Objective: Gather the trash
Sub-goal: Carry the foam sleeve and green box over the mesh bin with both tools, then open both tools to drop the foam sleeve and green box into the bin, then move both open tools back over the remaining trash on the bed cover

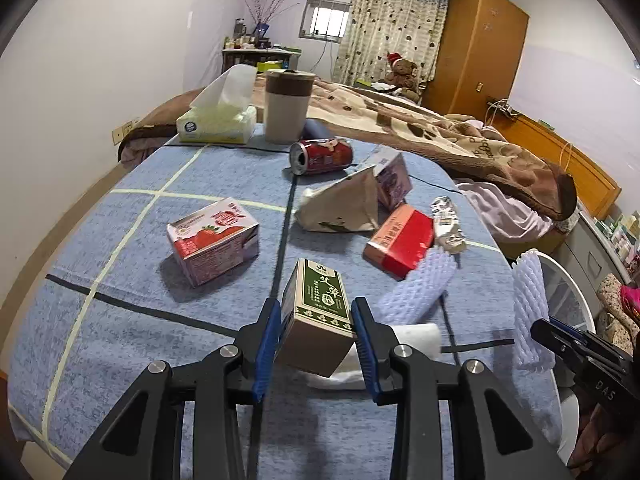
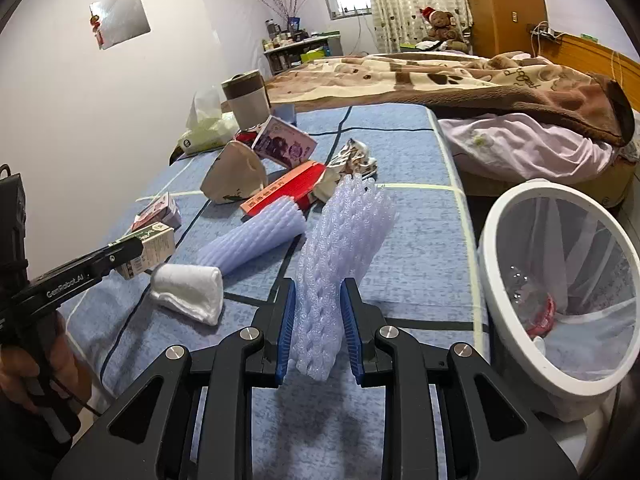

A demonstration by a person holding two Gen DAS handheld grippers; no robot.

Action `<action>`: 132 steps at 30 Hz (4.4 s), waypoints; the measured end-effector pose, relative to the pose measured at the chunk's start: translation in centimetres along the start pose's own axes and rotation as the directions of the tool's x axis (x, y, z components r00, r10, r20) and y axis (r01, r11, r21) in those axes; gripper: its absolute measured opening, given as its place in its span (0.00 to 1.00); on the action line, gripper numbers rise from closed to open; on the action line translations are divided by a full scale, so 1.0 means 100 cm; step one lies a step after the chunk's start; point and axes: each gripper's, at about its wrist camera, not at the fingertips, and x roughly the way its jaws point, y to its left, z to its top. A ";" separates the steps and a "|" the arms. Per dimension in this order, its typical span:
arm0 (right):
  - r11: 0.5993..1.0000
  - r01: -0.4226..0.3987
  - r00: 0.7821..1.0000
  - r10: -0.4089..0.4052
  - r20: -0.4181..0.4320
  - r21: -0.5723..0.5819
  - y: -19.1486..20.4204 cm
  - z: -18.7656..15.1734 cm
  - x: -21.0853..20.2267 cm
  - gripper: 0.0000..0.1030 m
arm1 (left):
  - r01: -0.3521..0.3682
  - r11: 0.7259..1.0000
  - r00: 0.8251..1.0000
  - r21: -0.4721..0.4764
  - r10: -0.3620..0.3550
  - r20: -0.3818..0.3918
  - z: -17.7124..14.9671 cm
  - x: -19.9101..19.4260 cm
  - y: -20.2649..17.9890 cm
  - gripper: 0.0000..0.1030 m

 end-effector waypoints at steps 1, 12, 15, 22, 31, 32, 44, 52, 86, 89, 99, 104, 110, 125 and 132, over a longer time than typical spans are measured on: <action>1.000 0.002 1.000 -0.002 0.004 0.002 -0.001 0.000 -0.002 0.23 | 0.006 1.000 1.000 0.004 -0.006 0.001 0.001 -0.002 -0.003 0.36; 0.999 0.028 0.999 -0.030 0.041 0.039 -0.021 0.002 -0.014 0.23 | 0.099 0.993 0.995 0.062 -0.100 0.009 0.008 -0.007 -0.044 0.36; 0.998 0.042 0.998 -0.044 0.050 0.052 -0.029 0.002 -0.017 0.23 | 0.128 0.988 0.992 0.085 -0.129 0.007 0.008 -0.006 -0.058 0.36; 0.993 0.077 0.994 -0.082 0.065 0.085 -0.046 -0.001 -0.025 0.23 | 0.190 0.972 0.982 0.136 -0.191 -0.011 0.012 0.001 -0.092 0.36; 0.982 0.128 0.987 -0.140 0.079 0.136 -0.071 -0.005 -0.035 0.23 | 0.262 0.943 0.965 0.205 -0.258 -0.047 0.013 0.012 -0.136 0.36; 0.981 0.132 0.986 -0.144 0.079 0.142 -0.073 -0.005 -0.036 0.23 | 0.268 0.939 0.963 0.214 -0.264 -0.051 0.013 0.013 -0.140 0.36; 0.965 0.178 0.977 -0.197 0.085 0.194 -0.103 -0.012 -0.051 0.23 | 0.351 0.890 0.936 0.291 -0.337 -0.099 0.012 0.025 -0.196 0.36; 0.952 0.205 0.970 -0.229 0.082 0.229 -0.121 -0.015 -0.056 0.24 | 0.398 0.856 0.917 0.329 -0.377 -0.130 0.009 0.035 -0.231 0.36; 0.898 0.290 0.951 -0.309 0.004 0.330 -0.164 -0.031 -0.059 0.60 | 0.505 0.781 0.862 0.367 -0.439 -0.253 -0.010 0.080 -0.297 0.53; 0.904 0.284 0.953 -0.303 0.010 0.321 -0.161 -0.029 -0.061 0.60 | 0.489 0.797 0.872 0.354 -0.433 -0.228 -0.007 0.075 -0.288 0.53; 0.938 0.236 0.966 -0.256 0.046 0.253 -0.131 -0.021 -0.065 0.60 | 0.399 0.858 0.917 0.324 -0.366 -0.158 -0.005 0.054 -0.247 0.53; 0.953 0.210 0.972 -0.228 0.062 0.219 -0.117 -0.018 -0.064 0.60 | 0.357 0.878 0.934 0.319 -0.334 -0.124 -0.008 0.043 -0.225 0.53; 0.971 0.172 0.979 -0.187 0.078 0.168 -0.097 -0.015 -0.062 0.60 | 0.310 0.905 0.951 0.290 -0.298 -0.086 -0.011 0.032 -0.196 0.53; 0.993 0.081 0.994 -0.086 0.062 0.087 -0.060 -0.012 -0.046 0.60 | 0.183 0.958 0.983 0.223 -0.183 -0.018 -0.016 0.017 -0.136 0.53; 0.998 0.053 0.997 -0.055 0.046 0.045 -0.044 -0.008 -0.039 0.60 | 0.147 0.971 0.989 0.187 -0.147 -0.012 -0.019 0.013 -0.114 0.53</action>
